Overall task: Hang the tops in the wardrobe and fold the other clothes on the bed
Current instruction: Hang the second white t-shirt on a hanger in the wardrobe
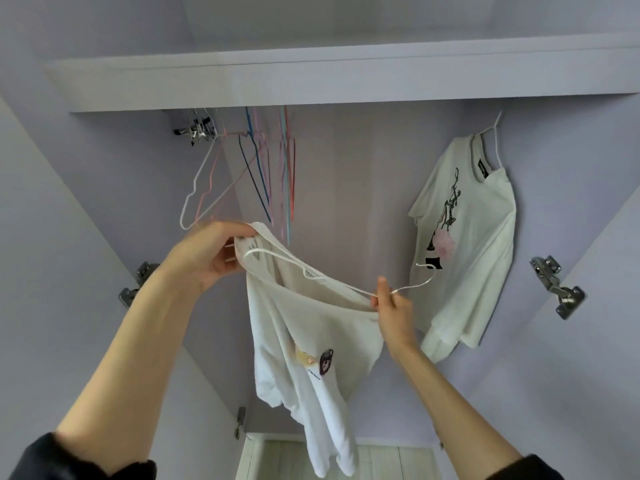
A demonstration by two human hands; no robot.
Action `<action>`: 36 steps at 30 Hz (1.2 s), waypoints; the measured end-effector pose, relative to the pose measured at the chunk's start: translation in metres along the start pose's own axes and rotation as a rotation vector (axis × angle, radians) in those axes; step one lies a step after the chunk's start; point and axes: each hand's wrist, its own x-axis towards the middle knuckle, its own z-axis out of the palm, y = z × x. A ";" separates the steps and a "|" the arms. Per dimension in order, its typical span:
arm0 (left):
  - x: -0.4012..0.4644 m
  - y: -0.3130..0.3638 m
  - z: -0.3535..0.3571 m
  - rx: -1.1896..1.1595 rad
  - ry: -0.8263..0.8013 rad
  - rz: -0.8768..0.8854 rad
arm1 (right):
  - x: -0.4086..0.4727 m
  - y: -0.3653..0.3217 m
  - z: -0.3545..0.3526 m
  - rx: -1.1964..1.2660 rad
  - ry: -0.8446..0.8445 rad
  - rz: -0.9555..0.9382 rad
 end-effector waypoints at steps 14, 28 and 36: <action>0.016 -0.033 0.013 1.035 0.193 0.347 | 0.016 -0.053 -0.018 -0.664 -0.054 -0.622; 0.016 -0.062 0.019 1.080 0.008 0.344 | 0.018 -0.072 -0.010 -0.713 -0.205 -0.513; 0.017 -0.086 0.013 1.166 -0.149 0.571 | 0.016 -0.076 -0.009 -0.710 -0.206 -0.525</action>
